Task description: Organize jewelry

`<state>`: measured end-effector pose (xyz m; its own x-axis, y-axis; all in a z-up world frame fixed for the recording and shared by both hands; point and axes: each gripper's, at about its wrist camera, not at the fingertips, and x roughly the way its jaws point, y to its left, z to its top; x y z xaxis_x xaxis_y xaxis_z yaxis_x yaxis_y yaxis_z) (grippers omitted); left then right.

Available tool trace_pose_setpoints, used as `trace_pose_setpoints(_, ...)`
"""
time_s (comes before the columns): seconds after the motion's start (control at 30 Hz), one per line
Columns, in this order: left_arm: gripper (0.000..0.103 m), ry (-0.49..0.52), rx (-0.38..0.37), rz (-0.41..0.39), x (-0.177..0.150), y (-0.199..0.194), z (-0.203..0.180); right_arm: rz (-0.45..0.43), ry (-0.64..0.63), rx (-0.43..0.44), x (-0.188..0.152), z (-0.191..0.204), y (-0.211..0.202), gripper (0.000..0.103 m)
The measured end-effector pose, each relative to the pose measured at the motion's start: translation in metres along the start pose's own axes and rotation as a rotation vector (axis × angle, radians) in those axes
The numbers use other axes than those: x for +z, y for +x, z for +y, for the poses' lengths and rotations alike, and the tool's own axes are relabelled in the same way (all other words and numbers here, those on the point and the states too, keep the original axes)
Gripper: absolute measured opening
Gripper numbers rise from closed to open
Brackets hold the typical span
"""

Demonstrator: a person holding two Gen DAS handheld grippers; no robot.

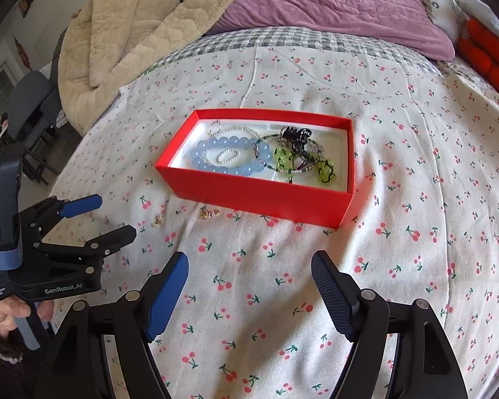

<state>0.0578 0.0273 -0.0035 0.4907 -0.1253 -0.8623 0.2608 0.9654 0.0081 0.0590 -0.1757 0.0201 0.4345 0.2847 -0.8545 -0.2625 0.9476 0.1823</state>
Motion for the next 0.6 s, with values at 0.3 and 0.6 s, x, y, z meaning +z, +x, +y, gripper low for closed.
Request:
trace_pose_setpoints(0.3, 0.084, 0.083, -0.031, 0.031, -0.011, 0.020, -0.014, 0.062, -0.083, -0.043, -0.016, 0.011, 0.029, 0.078)
trace_pose_setpoints(0.6, 0.061, 0.096, -0.088, 0.022, -0.006, 0.030, -0.015, 0.061, -0.081, -0.045, -0.010, 0.007, 0.047, 0.078)
